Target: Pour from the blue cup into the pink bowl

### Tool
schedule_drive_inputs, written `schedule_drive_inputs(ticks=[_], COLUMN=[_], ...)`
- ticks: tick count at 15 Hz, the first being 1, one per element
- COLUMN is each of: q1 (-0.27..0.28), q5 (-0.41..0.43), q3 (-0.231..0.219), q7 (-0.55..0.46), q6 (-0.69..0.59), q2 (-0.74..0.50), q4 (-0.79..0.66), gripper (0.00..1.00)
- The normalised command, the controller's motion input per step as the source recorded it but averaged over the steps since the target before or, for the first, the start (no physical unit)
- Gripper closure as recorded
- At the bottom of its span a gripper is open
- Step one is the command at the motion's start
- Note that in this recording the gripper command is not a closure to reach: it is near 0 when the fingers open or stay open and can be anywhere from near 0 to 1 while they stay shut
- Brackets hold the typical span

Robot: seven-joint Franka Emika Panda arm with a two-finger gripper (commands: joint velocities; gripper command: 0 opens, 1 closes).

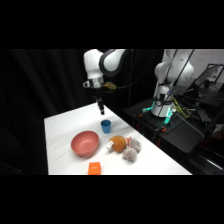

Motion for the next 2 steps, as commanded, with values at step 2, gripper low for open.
schedule_drive_inputs(ticks=[2], q1=[-0.025], q5=[-0.234], q3=[-0.035], q7=[0.12], q6=[-0.52], q2=[-0.64], q4=[0.01], gripper=[0.00])
